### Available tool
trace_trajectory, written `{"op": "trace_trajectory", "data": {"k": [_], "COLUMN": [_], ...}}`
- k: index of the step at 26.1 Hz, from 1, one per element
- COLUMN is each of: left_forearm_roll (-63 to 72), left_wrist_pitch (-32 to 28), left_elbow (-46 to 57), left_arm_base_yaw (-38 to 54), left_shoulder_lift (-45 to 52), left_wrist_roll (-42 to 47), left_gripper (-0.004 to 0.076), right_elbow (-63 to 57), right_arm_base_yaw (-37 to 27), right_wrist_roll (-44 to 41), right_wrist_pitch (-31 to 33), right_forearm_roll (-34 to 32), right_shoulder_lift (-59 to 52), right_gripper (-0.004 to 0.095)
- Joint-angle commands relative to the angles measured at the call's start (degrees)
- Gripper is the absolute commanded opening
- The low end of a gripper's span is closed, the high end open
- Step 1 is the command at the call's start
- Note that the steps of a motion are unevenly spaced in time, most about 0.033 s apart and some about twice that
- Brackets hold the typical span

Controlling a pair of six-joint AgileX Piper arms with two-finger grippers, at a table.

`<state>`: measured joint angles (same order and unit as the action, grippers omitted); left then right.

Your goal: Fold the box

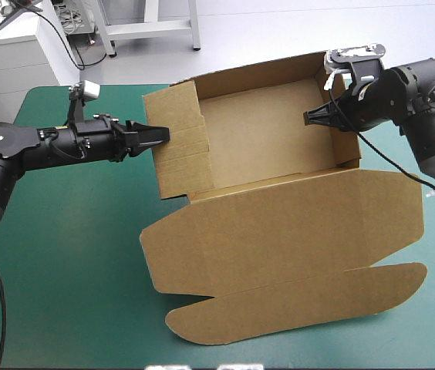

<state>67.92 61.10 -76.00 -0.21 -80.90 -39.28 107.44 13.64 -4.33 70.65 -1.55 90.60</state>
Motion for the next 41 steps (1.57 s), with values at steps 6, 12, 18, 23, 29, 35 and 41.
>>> {"op": "trace_trajectory", "data": {"k": [6, 12, 18, 23, 29, 35, 41], "left_forearm_roll": [-19.72, -29.46, -41.11, -53.43, -64.93, -67.05, -67.58], "left_wrist_pitch": [-9.5, -10.77, -9.97, -9.5, -1.58, -0.74, -2.57], "left_elbow": [-5.17, -5.59, -7.05, -9.17, -14.14, -15.4, -15.4], "left_arm_base_yaw": [-10.32, -12.53, -13.26, -16.96, -21.66, -22.78, -22.78], "left_shoulder_lift": [1.94, 1.94, 1.94, 1.05, -5.4, -9.5, -11.82], "left_wrist_roll": [20.08, 30.38, 39.77, 47.4, 53.32, 55.08, 58.0], "left_gripper": [0.0386, 0.0386, 0.0344, 0.0293, 0.0185, -0.0008, -0.0008], "right_elbow": [1.59, 1.59, 1.59, 1.59, 1.59, 1.59, 1.59], "right_arm_base_yaw": [5.88, 9.91, 12.21, 13.91, 17.65, 17.91, 14.15], "right_wrist_roll": [-1.54, -3.16, -5.46, -7.96, -9.8, -12.21, -12.66], "right_wrist_pitch": [-6.82, -10.13, -11.42, -11.3, -12.2, -11.81, -7.3], "right_forearm_roll": [1.55, 1.19, 0.48, 0.26, 0.26, -2.27, 0.35], "right_shoulder_lift": [-0.1, 0.49, 0.59, 1.81, 4.92, 7.33, 13.36], "right_gripper": [-0.0015, -0.0015, -0.0015, -0.0015, -0.0015, -0.0015, -0.0018]}}
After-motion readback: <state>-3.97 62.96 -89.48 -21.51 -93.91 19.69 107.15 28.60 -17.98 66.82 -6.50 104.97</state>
